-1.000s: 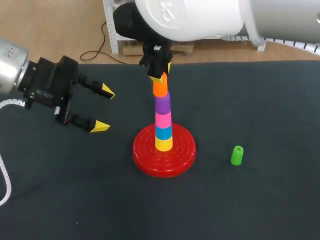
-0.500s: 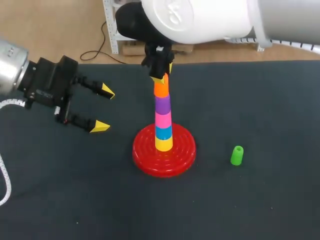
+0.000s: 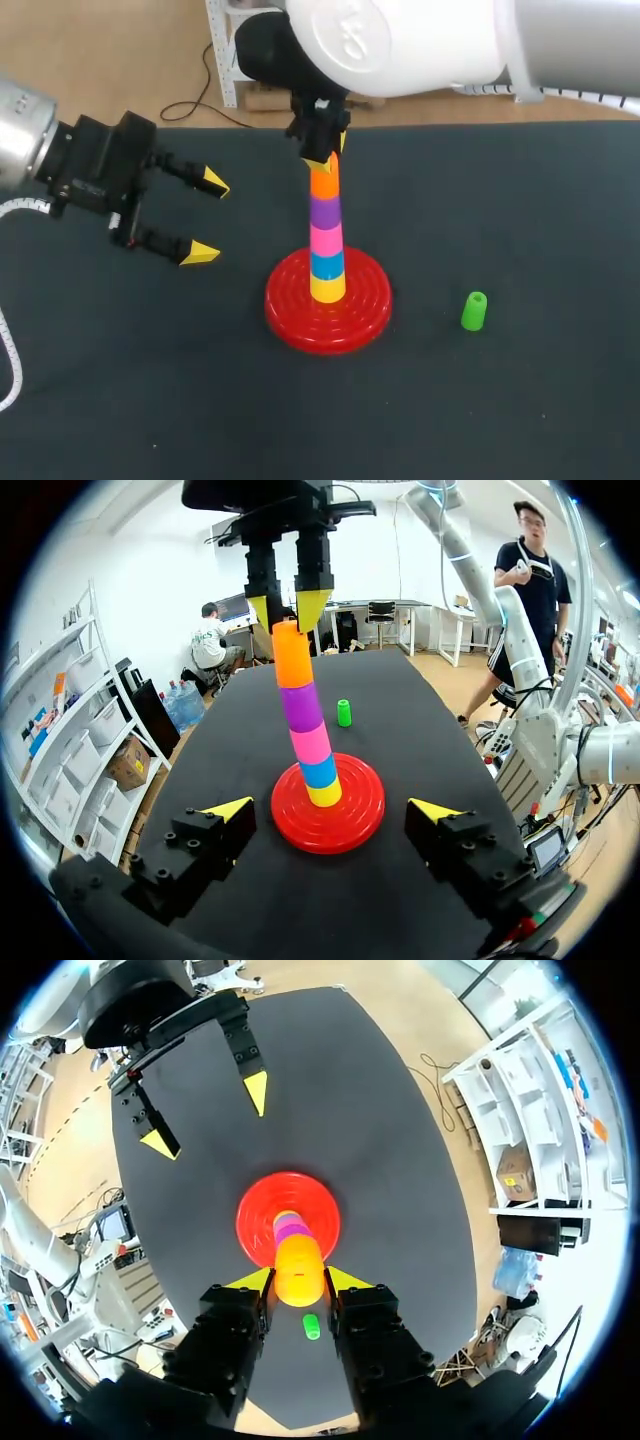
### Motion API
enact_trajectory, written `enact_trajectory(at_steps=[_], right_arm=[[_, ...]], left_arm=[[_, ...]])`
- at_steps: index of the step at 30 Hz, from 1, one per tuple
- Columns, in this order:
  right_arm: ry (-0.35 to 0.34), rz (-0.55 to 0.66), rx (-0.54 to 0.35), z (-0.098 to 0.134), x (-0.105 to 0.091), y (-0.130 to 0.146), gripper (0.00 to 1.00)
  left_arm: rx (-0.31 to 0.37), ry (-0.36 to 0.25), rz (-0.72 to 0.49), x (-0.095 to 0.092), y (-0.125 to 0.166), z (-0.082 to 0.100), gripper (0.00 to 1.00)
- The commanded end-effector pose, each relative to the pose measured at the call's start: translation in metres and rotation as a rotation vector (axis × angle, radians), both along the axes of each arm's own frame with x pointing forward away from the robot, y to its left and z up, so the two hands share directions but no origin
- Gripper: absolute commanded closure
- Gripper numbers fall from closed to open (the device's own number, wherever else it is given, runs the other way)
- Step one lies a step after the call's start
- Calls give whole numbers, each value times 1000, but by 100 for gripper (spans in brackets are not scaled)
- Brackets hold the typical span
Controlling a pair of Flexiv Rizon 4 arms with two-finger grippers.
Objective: Pick up and stack the cylinders on the red base in this order: pink,purple,orange,green
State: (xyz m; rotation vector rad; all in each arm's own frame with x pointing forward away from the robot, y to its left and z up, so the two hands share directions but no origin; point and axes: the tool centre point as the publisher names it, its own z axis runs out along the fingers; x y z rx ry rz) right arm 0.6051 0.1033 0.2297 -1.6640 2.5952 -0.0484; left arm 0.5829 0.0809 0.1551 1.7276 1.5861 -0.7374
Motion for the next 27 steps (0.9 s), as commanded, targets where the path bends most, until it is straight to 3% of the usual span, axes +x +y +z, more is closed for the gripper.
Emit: enact_trajectory(at_steps=[1, 11, 12, 13, 14, 15, 27], right_arm=[[3, -1, 14, -12, 1, -2, 100], [34, -15, -6, -30, 1, 1, 100], [32, -19, -5, -28, 1, 1, 89], [28, -20, -3, -26, 1, 1, 63], [17, -15, 4, -22, 0, 0, 24], [16, -14, 12, -18, -1, -1, 0], [-65, -11, 150, 41, -11, -37, 0]], left_arm=[[-5, -4, -1, 0, 1, -1, 0], [-5, -4, -1, 0, 1, -1, 0], [-5, -4, -1, 0, 1, -1, 0], [-5, -4, -1, 0, 1, -1, 0], [-5, -4, -1, 0, 1, -1, 0], [-5, -4, -1, 0, 1, -1, 0], [-5, -4, -1, 0, 1, -1, 0]])
